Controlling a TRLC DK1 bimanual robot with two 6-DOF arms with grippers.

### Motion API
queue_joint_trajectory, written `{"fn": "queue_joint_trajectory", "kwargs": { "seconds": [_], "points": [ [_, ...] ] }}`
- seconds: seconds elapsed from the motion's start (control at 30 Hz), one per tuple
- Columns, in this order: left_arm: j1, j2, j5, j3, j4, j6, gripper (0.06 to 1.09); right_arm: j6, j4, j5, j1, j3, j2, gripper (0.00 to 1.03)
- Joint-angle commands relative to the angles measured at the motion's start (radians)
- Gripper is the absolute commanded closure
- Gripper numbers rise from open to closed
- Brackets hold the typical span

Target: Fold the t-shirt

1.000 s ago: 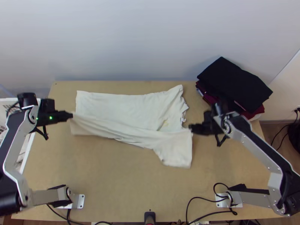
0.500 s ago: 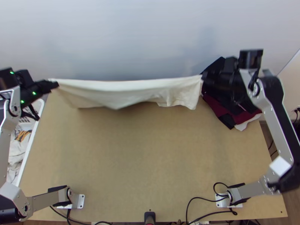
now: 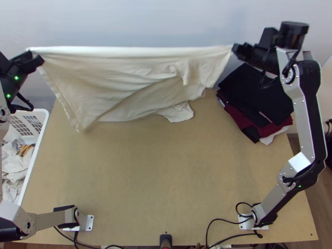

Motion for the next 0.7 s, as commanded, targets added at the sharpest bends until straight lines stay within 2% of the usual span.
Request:
{"fn": "queue_joint_trajectory", "kwargs": {
  "seconds": [0.0, 0.23, 0.43, 0.67],
  "points": [
    [0.002, -0.029, -0.022, 0.05, 0.05, -0.04, 1.05, 0.004, 0.061, 0.029, -0.013, 0.033, -0.07, 1.0],
    [0.01, -0.182, -0.034, 0.032, 0.057, -0.068, 1.05, -0.131, 0.099, 0.055, -0.035, -0.044, -0.29, 1.0],
    [0.02, -0.391, -0.034, -0.065, 0.117, -0.066, 1.05, -0.186, 0.11, 0.053, -0.048, -0.148, -0.537, 1.0],
    [0.014, -0.66, -0.022, -0.286, 0.186, -0.055, 1.05, -0.299, 0.271, 0.007, -0.038, -0.547, -0.911, 1.0]
  ]
}}
